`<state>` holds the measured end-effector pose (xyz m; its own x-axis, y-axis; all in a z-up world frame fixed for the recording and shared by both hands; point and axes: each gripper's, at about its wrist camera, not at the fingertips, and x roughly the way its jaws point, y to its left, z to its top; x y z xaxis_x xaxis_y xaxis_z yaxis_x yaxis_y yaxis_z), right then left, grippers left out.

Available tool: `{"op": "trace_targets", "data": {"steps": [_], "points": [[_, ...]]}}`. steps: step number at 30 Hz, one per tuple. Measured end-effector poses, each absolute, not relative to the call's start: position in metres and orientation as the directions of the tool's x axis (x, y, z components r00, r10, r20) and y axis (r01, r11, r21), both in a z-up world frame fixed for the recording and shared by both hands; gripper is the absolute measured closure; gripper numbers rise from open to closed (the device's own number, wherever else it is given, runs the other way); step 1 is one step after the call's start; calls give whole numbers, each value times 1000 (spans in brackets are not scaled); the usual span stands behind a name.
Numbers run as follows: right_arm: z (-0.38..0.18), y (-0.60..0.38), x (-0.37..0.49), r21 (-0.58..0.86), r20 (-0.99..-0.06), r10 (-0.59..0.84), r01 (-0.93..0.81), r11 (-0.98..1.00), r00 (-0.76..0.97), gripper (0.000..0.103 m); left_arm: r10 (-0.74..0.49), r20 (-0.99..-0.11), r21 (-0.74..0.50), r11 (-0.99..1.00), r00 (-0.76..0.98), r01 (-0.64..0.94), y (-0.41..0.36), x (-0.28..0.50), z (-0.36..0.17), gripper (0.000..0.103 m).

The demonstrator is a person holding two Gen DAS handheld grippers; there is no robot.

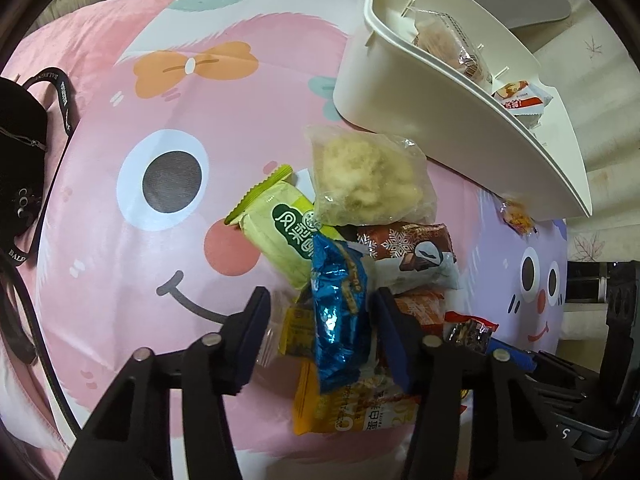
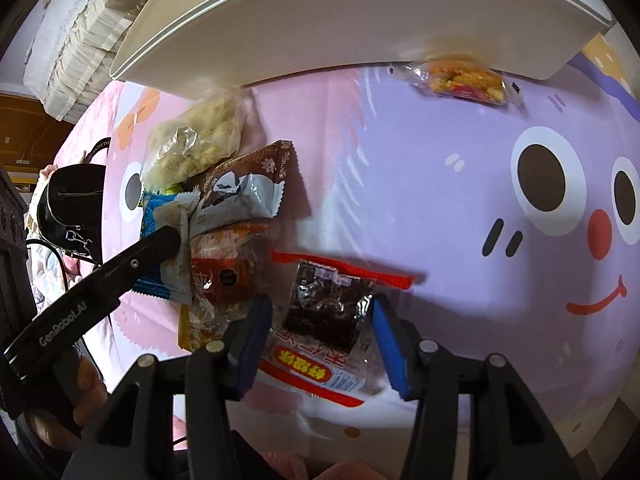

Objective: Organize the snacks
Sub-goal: 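Grasp blue packet with left tool while right tool grasps red-labelled brown snack packet, then carry both packets over the white tray and open both tools to release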

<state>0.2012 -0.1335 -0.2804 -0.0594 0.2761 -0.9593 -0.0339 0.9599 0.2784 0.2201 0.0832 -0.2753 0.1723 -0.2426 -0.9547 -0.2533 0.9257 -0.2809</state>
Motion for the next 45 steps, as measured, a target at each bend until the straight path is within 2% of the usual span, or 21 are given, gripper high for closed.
{"op": "trace_targets", "data": {"steps": [3, 5, 9, 27, 36, 45], "points": [[-281, -139, 199, 298, -953, 296, -17, 955, -60, 56, -246, -953, -287, 922, 179, -260, 85, 220, -276, 65], [-280, -142, 199, 303, -952, 302, -9, 953, -59, 62, -251, -950, -294, 916, 184, -272, 87, 218, -276, 74], [-278, -148, 194, 316, -947, 315, -10, 949, -59, 64, -257, -946, -309, 898, 199, -312, 90, 212, -278, 84], [-267, -187, 176, 350, -935, 350, 2, 937, -50, 64, -224, -932, -320, 876, 285, -360, 77, 175, -244, 87], [-240, -216, 189, 385, -923, 385, 5, 923, 10, 64, -160, -936, -263, 911, 315, -318, 56, 169, -196, 87], [-197, -244, 228, 385, -914, 387, -41, 922, 123, 64, -195, -908, -288, 934, 370, -213, 34, 192, -139, 87]]}}
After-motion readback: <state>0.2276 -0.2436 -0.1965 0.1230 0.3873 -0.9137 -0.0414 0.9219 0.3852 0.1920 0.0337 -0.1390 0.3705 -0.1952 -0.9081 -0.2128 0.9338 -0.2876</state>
